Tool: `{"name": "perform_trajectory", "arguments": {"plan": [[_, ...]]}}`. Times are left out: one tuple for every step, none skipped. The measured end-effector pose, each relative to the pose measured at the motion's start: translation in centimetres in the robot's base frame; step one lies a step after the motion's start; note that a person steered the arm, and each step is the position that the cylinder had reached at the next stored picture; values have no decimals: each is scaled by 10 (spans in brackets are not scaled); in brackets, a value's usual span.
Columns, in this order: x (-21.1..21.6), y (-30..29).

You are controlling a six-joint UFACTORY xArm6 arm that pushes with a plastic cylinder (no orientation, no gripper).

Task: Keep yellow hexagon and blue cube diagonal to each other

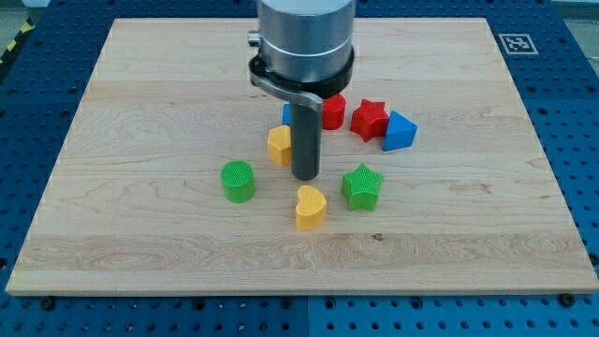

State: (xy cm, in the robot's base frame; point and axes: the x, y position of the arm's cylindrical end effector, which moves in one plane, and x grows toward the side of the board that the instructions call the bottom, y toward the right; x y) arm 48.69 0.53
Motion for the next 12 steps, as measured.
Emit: {"name": "perform_trajectory", "arguments": {"plan": [[-14,0],[-26,0],[-30,-1],[-37,-3],[-41,-5],[-41,-9],[-41,-28],[-41,-47],[-41,-62],[-41,-69],[-41,-44],[-41,-15]]}}
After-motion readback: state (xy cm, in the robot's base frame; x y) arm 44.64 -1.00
